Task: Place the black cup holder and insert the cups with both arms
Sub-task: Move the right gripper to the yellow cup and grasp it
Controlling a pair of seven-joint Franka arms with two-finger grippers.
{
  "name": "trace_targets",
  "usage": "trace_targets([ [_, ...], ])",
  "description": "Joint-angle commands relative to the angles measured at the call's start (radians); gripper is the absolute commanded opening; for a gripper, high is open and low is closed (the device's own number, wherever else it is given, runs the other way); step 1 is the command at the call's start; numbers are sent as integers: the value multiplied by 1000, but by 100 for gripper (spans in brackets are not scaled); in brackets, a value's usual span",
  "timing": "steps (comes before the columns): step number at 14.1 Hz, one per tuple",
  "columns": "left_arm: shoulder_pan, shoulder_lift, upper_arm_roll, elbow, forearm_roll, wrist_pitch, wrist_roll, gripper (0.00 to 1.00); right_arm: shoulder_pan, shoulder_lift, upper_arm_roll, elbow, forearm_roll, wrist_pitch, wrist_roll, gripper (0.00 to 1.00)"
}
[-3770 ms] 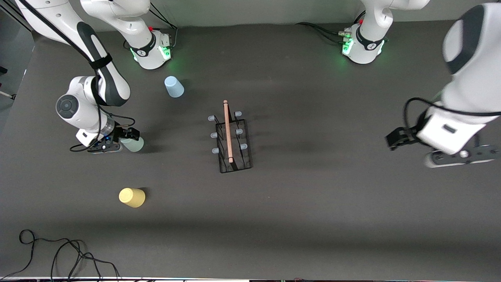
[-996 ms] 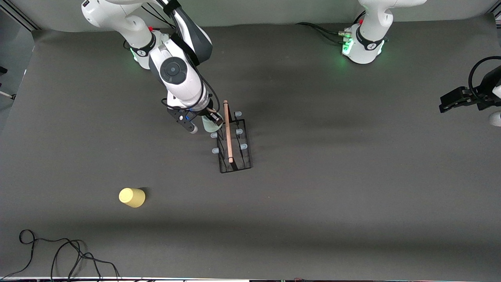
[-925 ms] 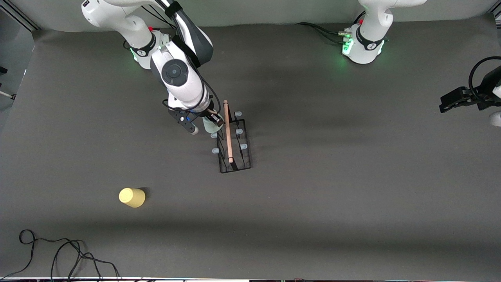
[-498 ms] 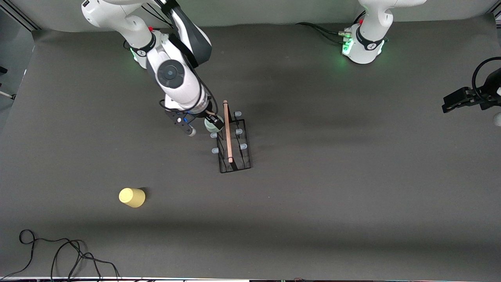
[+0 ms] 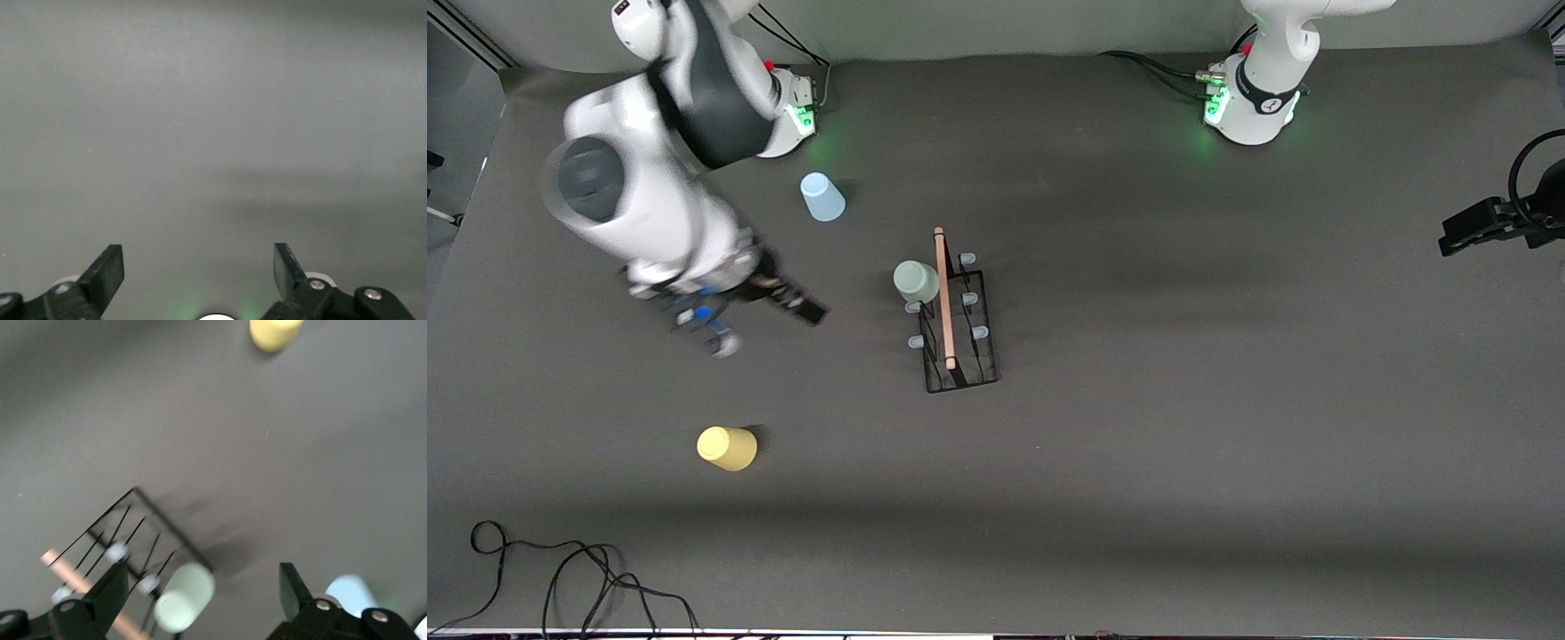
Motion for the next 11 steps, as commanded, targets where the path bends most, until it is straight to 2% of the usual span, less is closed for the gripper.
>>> trace_targets([
  [1, 4, -18, -3, -1, 14, 2, 13, 100, -111, 125, -43, 133, 8, -19, -343, 100],
  [3, 6, -16, -3, -1, 14, 2, 13, 100, -212, 202, -43, 210, 17, -13, -560, 100],
  [5, 14, -18, -3, -7, 14, -11, 32, 100, -268, 282, -41, 241, 23, 20, -701, 100],
  [7, 15, -22, -3, -5, 12, -10, 65, 100, -282, 333, -37, 217, 27, 167, -745, 100],
  [11, 6, -15, -6, -13, 0, 8, 63, 100, -278, 432, -34, 106, 160, 377, -800, 100],
])
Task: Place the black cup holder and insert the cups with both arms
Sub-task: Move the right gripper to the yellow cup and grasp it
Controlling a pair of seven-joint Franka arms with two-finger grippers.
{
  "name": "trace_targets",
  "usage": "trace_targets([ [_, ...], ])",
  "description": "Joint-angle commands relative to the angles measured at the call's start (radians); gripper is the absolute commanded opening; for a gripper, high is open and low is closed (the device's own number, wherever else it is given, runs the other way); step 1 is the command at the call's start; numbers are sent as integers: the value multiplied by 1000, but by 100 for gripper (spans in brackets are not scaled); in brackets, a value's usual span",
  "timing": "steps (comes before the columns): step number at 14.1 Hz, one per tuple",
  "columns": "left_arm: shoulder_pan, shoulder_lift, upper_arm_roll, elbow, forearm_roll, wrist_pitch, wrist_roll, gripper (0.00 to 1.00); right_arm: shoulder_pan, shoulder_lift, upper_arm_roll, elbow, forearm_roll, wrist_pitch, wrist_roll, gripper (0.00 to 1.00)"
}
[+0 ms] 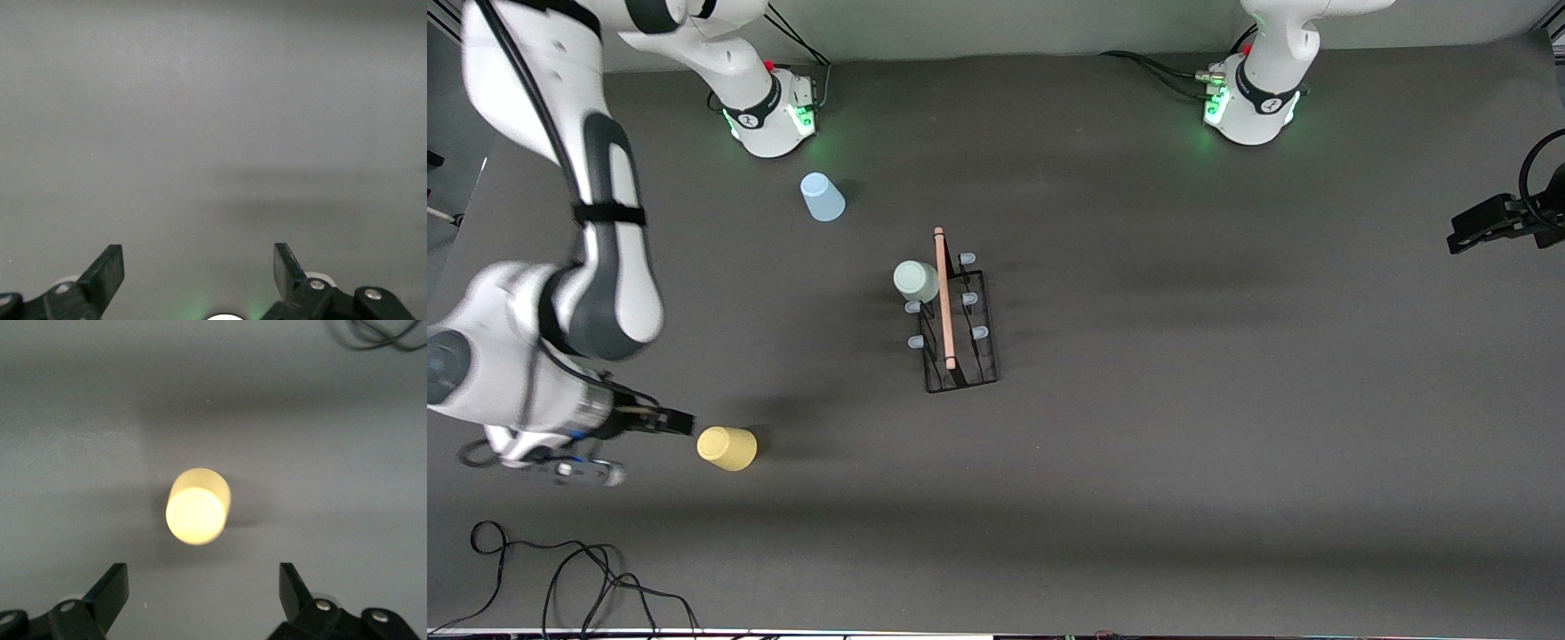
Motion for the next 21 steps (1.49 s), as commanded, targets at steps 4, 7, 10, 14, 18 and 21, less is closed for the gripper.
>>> trace_targets([
  [4, -23, 9, -13, -14, 0, 60, -2, 100, 5, 138, 8, -42, 87, 208, -82, 100],
  [7, -59, 12, -13, -12, -3, 54, -20, 100, 5, 153, 8, -39, 117, 216, -90, 97],
  [10, -56, 8, -13, -9, -5, 45, -17, 100, 5, 141, 14, -34, 117, 205, -119, 6],
  [14, -54, 5, -12, 0, -9, 43, -17, 100, 9, 35, 7, 19, 99, 26, -120, 0],
  [18, -48, 8, -10, 1, -22, 42, -17, 100, 15, -98, 5, 120, -53, -239, -39, 0],
  [21, -45, 9, -3, 0, -22, 42, -3, 100, 65, -192, 5, 135, -68, -419, 121, 0],
])
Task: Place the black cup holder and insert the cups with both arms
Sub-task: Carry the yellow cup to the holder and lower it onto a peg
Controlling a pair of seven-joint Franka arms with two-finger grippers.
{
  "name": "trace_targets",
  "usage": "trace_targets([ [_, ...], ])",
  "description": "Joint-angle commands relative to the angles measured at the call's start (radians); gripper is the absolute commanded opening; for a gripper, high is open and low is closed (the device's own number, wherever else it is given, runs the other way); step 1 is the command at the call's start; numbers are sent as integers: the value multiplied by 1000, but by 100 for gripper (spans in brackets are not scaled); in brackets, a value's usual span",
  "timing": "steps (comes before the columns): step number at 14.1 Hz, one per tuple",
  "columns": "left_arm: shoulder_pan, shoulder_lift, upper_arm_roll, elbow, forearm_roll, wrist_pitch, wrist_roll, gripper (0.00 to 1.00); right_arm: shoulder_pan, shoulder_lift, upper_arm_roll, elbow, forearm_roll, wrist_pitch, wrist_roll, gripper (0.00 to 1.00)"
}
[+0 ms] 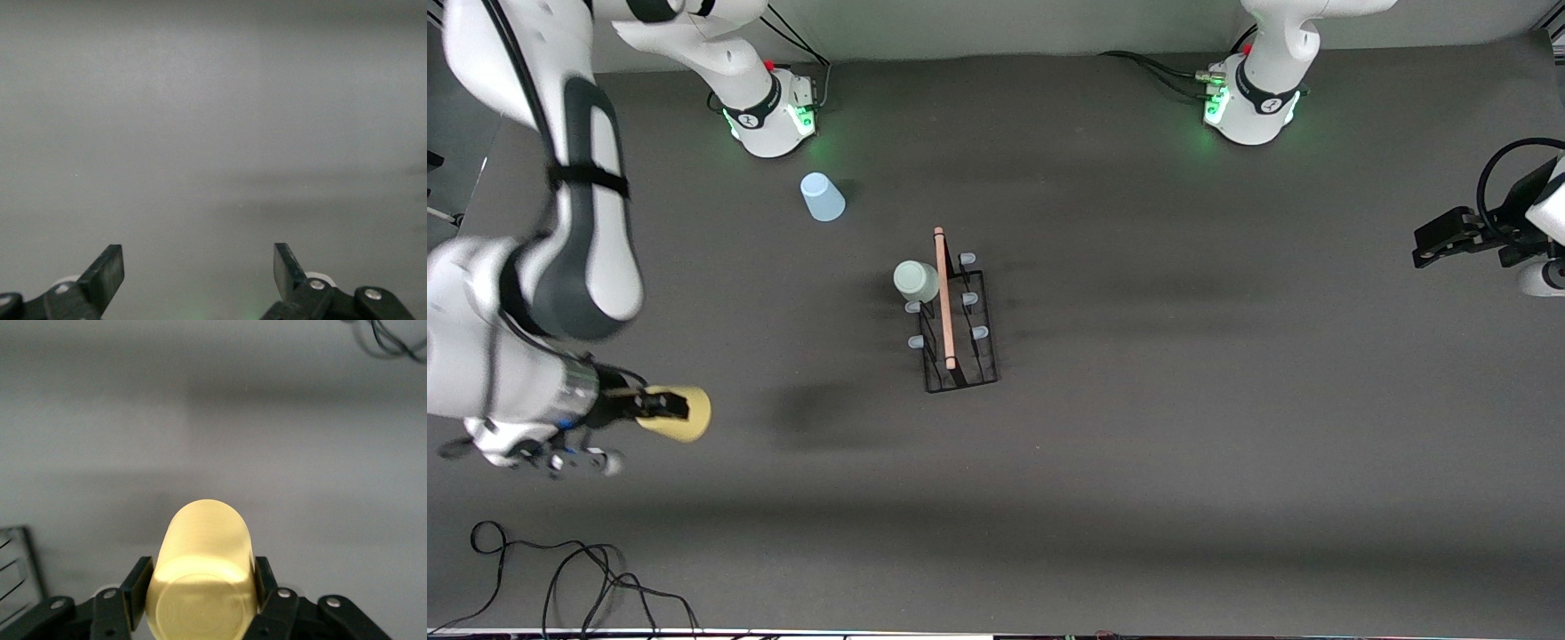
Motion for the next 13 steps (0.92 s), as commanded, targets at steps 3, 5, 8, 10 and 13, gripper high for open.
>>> trace_targets([
  [3, 16, -6, 8, -4, -11, -3, 13, 100, 170, -96, -2, -9, -38, -129, 420, 0],
  [5, 16, -5, 8, -10, -11, -2, 14, 100, 267, -93, 1, -6, -33, -129, 681, 0],
  [8, 17, -5, 8, -15, -11, 7, 33, 100, 383, -58, 6, -6, -21, -71, 993, 0],
  [10, 19, -5, 8, -16, -11, 4, 33, 100, 438, -42, 8, -18, -13, -14, 1105, 0],
  [13, 19, 0, 8, -18, -11, 0, 33, 100, 489, 8, 8, -35, -12, 65, 1177, 0],
])
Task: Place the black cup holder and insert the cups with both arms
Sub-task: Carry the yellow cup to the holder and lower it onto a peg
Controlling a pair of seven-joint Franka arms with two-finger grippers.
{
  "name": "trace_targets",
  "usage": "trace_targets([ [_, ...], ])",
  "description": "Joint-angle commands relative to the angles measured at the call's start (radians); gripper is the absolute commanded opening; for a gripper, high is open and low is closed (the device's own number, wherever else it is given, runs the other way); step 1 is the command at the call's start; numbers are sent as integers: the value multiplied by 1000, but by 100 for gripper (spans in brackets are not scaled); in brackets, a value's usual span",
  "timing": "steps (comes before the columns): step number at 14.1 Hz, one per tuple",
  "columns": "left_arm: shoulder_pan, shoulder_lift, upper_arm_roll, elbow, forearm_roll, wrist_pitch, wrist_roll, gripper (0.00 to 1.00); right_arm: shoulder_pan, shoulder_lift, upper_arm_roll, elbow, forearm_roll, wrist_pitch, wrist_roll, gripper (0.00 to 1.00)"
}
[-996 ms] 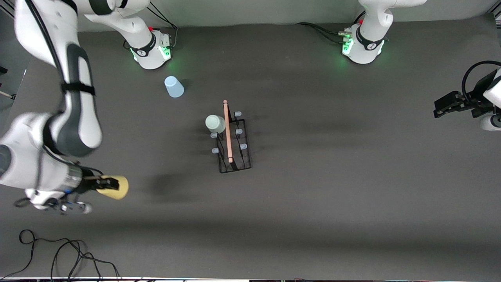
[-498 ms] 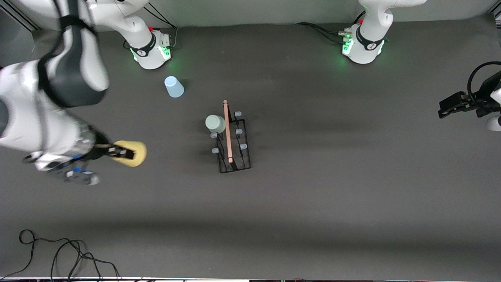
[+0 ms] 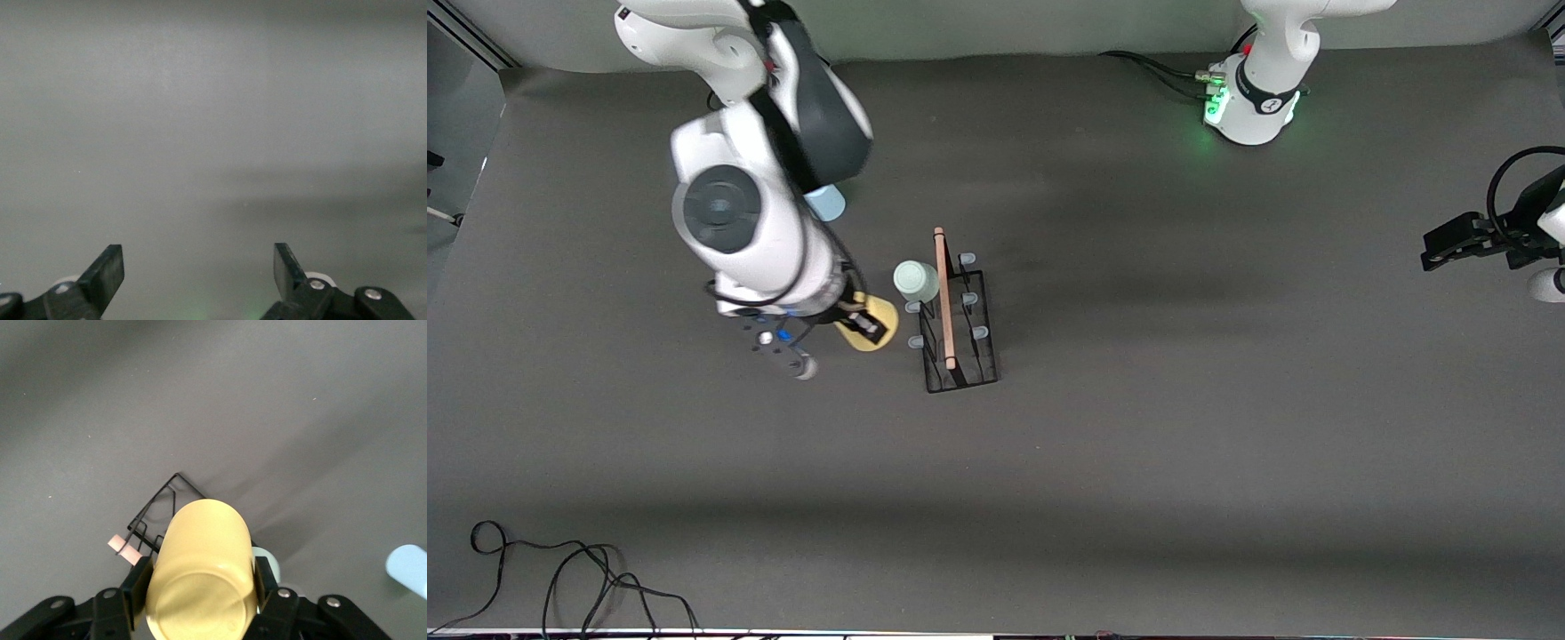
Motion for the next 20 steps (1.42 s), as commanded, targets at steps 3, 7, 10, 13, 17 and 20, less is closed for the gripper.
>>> trace_targets([
  [3, 2, -10, 1, -17, -9, 1, 20, 100, 63, 27, -8, -122, 3, 202, 80, 0],
  [7, 1, -7, 1, -18, -9, -5, 20, 100, 94, 34, -8, -240, 3, 354, 83, 0],
  [10, -4, -10, -1, -38, -9, -6, 20, 100, 100, 79, -8, -282, 23, 446, 88, 0],
  [13, -2, -8, -1, -38, -9, -3, 20, 100, 88, 94, -11, -260, 49, 446, 78, 100],
  [17, -2, -5, -1, -37, -9, 14, 20, 100, 82, 62, -40, -110, 49, 216, 77, 100],
  [20, -2, -2, -1, -37, -9, 15, 20, 100, 82, 31, -83, 64, 49, -48, 69, 100],
])
